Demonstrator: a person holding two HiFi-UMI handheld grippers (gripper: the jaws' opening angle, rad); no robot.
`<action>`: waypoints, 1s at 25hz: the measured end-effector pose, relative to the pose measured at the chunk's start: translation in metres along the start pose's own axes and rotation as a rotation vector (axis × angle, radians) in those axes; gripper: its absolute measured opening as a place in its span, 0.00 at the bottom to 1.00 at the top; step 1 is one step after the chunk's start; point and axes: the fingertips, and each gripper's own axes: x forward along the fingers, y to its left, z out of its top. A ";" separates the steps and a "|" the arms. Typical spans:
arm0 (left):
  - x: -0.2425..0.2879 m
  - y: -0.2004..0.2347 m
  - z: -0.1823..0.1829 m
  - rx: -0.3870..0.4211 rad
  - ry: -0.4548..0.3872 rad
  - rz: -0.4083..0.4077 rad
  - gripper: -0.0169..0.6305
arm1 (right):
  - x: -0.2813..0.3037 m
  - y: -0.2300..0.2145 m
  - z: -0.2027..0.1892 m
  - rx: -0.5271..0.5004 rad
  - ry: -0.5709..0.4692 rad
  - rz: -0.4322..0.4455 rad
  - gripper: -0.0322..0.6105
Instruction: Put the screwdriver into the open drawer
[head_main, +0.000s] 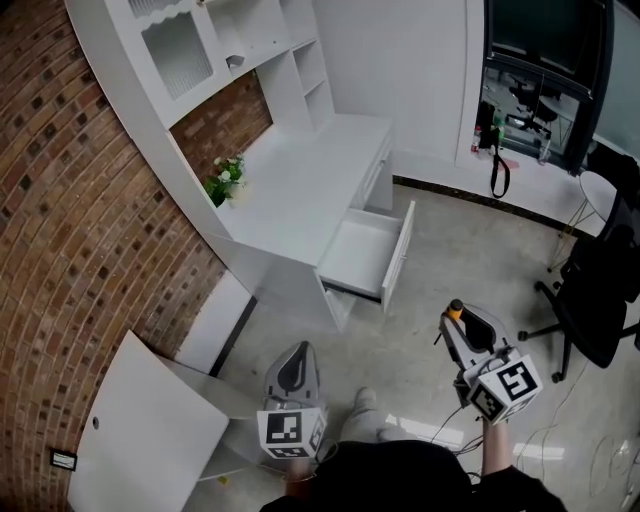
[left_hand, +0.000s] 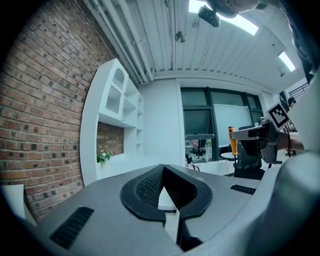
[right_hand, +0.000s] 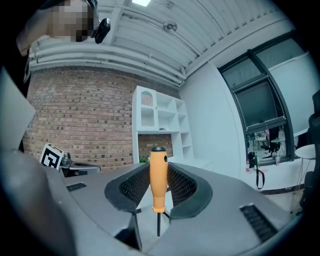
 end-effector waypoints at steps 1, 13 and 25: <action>0.003 0.003 -0.001 -0.003 0.001 0.004 0.04 | 0.005 0.000 0.001 0.006 -0.001 0.002 0.22; 0.104 0.051 0.000 -0.032 -0.012 -0.048 0.04 | 0.109 -0.030 0.005 0.068 -0.048 0.009 0.22; 0.189 0.084 -0.006 -0.052 0.015 -0.126 0.04 | 0.184 -0.057 -0.008 0.056 0.000 -0.025 0.22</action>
